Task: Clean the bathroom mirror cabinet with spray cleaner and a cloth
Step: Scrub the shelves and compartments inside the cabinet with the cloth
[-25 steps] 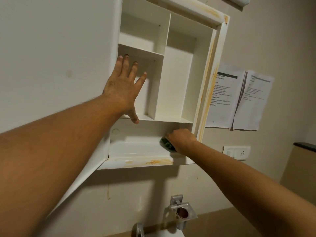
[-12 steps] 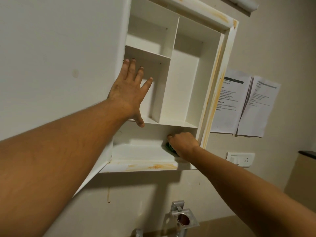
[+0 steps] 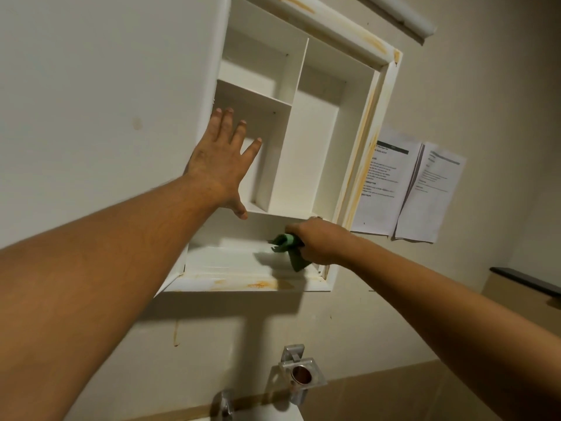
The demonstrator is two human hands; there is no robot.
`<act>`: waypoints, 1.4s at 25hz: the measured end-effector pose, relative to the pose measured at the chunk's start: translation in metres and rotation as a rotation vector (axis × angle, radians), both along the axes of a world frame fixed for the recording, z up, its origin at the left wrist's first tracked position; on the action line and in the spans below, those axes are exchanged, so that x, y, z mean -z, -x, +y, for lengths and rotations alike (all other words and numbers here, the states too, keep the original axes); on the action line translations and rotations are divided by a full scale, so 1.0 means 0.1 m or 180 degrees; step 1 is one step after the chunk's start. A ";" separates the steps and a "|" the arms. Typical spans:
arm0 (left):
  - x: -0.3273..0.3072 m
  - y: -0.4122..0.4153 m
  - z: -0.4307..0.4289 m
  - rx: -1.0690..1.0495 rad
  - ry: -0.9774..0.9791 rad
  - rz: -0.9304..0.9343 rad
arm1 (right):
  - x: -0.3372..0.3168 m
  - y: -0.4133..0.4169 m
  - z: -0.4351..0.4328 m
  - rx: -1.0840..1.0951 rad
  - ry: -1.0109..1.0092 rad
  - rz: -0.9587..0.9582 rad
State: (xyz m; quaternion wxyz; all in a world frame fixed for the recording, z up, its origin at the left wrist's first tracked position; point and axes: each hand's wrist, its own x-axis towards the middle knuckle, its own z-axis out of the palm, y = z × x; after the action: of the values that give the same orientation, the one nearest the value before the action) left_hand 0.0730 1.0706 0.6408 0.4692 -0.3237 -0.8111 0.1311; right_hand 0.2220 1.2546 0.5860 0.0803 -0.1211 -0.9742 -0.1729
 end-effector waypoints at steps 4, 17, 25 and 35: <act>0.02 0.02 0.01 0.0151 -0.0039 0.0024 | 0.21 -0.11 0.04 -0.0837 -0.1796 0.0175; 0.01 0.05 0.09 0.0112 -0.0142 -0.0029 | 0.47 0.06 0.47 -0.0010 -0.2211 -0.0747; 0.02 0.05 0.10 0.0122 -0.0204 -0.0063 | 0.37 0.09 0.41 0.0188 -0.1980 -0.0910; 0.06 0.10 0.12 0.0166 -0.0192 0.0010 | 0.38 0.37 0.35 0.0513 -0.2285 -0.0943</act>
State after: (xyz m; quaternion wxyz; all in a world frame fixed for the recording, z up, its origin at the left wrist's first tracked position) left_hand 0.0630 1.0822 0.6350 0.4833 -0.3302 -0.8052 0.0949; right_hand 0.1852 1.2894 0.5479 -0.0377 -0.1351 -0.8402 -0.5238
